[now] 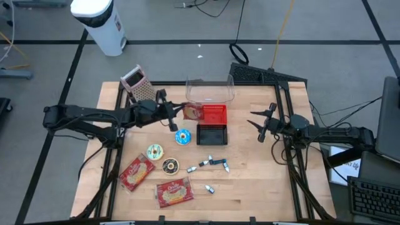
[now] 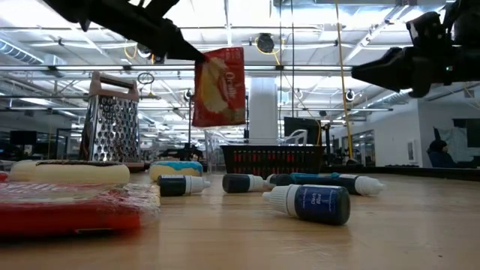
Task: Pick & Place Food Item
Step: Put the top popcorn pack into the transparent bin
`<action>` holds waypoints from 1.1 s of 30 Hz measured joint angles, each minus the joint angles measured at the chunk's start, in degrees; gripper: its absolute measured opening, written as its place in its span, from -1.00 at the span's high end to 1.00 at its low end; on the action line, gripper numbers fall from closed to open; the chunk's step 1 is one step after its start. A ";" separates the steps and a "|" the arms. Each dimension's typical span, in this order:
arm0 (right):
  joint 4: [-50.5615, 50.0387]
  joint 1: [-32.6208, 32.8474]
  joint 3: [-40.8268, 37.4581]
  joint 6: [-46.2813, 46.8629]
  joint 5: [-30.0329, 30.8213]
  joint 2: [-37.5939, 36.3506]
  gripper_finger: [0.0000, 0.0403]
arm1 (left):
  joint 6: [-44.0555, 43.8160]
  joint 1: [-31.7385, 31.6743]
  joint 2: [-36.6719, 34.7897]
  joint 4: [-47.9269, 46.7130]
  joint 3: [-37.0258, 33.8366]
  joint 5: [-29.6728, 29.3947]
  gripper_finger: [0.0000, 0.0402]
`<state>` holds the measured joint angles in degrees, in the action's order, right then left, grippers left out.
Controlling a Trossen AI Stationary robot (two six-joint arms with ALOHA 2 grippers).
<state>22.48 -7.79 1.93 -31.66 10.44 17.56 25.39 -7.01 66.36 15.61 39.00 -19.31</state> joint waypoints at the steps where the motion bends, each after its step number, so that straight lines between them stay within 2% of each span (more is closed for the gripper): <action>1: 0.00 0.00 0.00 -1.91 0.00 0.00 0.15 | -0.01 0.00 0.19 0.75 0.00 0.07 1.00; 5: -0.02 0.00 0.00 -9.26 0.00 0.11 0.16 | -0.03 0.00 0.16 3.13 0.00 2.76 1.00; 9: 0.08 0.00 0.00 -10.95 -0.60 0.11 0.15 | -0.14 -0.02 0.16 3.77 0.00 3.44 1.00; 13: 3.93 0.00 0.00 -8.64 -6.48 0.13 0.15 | -0.42 -0.11 0.16 3.77 0.00 3.41 1.00; 19: 13.73 0.02 0.00 6.06 -15.43 0.13 0.15 | -0.96 -0.11 0.16 4.22 0.00 3.41 1.00; 24: 20.48 0.02 0.00 17.66 -16.52 0.14 0.15 | -3.30 -1.12 0.16 4.36 0.00 3.44 1.00; 33: 26.91 0.04 0.00 34.18 -16.68 0.27 0.16 | -9.43 -7.81 0.14 6.41 0.00 6.04 1.00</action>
<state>49.39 -7.75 1.93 2.52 -6.24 17.84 15.97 -14.82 66.50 22.02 39.00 -13.27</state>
